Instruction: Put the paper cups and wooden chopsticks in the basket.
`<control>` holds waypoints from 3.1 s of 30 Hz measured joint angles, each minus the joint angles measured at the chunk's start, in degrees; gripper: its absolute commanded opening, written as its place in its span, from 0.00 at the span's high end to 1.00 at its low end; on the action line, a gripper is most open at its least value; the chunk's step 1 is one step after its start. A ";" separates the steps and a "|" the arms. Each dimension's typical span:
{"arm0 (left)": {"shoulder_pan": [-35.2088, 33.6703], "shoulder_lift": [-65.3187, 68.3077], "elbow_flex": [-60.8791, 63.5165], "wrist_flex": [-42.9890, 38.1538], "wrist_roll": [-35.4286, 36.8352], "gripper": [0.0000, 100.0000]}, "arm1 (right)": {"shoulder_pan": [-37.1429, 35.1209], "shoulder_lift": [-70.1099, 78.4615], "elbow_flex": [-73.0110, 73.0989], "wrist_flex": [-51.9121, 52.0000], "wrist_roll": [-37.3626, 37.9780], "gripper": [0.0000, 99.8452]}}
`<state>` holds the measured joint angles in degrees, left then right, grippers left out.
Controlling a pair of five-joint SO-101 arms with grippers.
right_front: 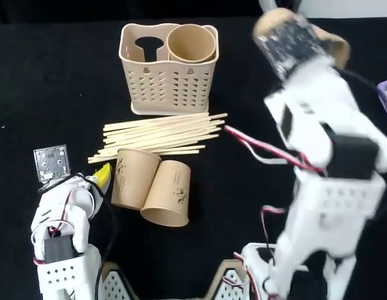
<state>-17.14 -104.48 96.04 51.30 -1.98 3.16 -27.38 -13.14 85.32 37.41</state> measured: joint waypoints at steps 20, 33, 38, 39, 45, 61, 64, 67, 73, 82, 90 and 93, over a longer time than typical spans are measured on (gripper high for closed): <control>0.00 0.00 0.00 -0.18 -0.09 0.68 | -11.08 44.75 -54.95 13.98 7.30 0.99; 0.00 0.00 0.00 -0.18 -0.09 0.68 | -16.88 44.75 -49.23 13.98 7.30 0.99; 0.00 0.00 0.00 -0.18 -0.09 0.68 | -17.14 44.75 -48.70 13.98 7.30 0.99; 0.00 0.00 0.00 -0.18 -0.09 0.68 | -17.23 44.75 -48.70 13.98 7.30 0.99; 0.00 0.00 0.00 -0.18 -0.09 0.68 | -19.08 46.07 -48.70 13.45 7.30 0.99; 0.00 0.00 0.00 -0.18 -0.09 0.68 | -19.60 47.65 -52.22 11.52 2.20 0.74; 0.00 0.00 0.00 -0.18 -0.09 0.68 | -19.52 47.65 -53.36 9.85 -0.70 0.76; 0.00 0.00 0.00 -0.18 -0.09 0.68 | -19.60 47.65 -56.26 10.73 -5.36 0.82; 0.00 0.00 0.00 -0.18 -0.09 0.68 | -18.29 47.30 -59.78 13.98 -10.11 0.85; 0.00 0.00 0.00 -0.18 -0.09 0.68 | -17.41 25.58 -29.19 13.98 -10.37 0.80; 0.00 0.00 0.00 -0.18 -0.09 0.68 | -30.95 -12.75 33.05 1.41 -4.57 0.80; 0.00 0.00 0.00 -0.18 -0.09 0.68 | -35.69 -26.37 55.91 -9.49 -4.40 0.80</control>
<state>-17.14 -104.48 96.04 51.12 -2.07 -32.53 -53.76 42.77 75.82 33.01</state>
